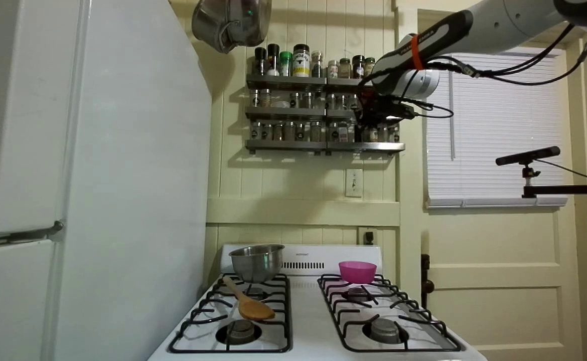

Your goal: Pick up the black object and put it on the shelf

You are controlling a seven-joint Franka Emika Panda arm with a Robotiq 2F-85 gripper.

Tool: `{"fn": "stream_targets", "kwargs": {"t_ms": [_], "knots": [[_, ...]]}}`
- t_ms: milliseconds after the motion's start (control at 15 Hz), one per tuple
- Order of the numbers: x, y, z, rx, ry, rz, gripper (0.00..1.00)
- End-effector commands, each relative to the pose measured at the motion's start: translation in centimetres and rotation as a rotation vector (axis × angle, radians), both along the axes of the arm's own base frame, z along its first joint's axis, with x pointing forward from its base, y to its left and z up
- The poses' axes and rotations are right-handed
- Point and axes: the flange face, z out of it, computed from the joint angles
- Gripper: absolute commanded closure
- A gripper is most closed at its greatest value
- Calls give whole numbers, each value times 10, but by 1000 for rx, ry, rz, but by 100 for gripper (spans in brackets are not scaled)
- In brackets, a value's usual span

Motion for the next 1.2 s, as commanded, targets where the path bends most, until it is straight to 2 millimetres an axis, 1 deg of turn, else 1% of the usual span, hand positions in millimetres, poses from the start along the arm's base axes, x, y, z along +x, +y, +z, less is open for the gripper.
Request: {"fn": "stream_targets", "kwargs": {"t_ms": [0,67,133,267,333,400,533,600,733,867,933,1133], "knots": [[-44,25,7,119,102,106,74],[-56,29,12,162,121,132,72],[-69,33,17,209,143,158,67],[-94,40,25,286,210,209,51],[-104,42,28,322,251,224,44],[-115,43,30,357,294,240,35],[-135,43,28,414,397,262,22],[-143,43,25,444,444,279,14],[-153,44,17,504,533,311,1],[-158,44,7,568,621,332,0],[-152,41,17,502,560,304,0],[-152,40,16,508,568,305,0]]}}
